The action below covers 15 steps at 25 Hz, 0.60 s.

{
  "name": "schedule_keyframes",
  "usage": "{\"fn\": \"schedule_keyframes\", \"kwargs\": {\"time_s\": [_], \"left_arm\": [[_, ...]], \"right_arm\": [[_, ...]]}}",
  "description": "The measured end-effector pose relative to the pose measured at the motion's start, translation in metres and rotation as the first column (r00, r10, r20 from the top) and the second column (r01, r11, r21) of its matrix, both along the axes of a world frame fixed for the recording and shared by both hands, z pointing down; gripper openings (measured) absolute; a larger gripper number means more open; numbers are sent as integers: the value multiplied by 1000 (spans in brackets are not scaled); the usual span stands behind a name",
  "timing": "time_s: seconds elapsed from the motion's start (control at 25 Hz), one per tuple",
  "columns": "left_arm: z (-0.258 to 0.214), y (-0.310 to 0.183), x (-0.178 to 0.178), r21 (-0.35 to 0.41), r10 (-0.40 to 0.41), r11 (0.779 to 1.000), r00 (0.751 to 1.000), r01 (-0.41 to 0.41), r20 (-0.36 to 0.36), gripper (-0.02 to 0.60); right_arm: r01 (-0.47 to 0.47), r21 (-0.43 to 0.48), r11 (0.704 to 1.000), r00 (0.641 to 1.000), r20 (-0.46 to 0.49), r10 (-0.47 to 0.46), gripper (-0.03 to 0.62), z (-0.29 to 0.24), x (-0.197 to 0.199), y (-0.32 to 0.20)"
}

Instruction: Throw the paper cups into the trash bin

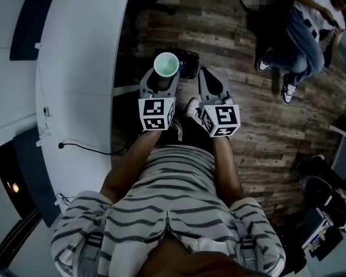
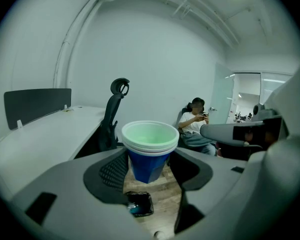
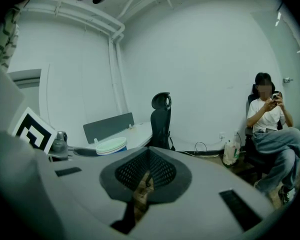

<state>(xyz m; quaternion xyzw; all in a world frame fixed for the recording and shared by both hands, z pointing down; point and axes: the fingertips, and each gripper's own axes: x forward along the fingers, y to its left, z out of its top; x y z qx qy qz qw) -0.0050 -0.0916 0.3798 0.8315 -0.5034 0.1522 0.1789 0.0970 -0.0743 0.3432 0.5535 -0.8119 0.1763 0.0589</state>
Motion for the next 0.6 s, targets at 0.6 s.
{"fn": "schedule_keyframes", "kwargs": {"time_s": [0.6], "left_arm": [[64, -5, 19, -120, 3, 993, 1000, -1, 20, 276]], "right_arm": [[11, -127, 992, 1000, 4, -10, 9, 65, 10, 0]]}}
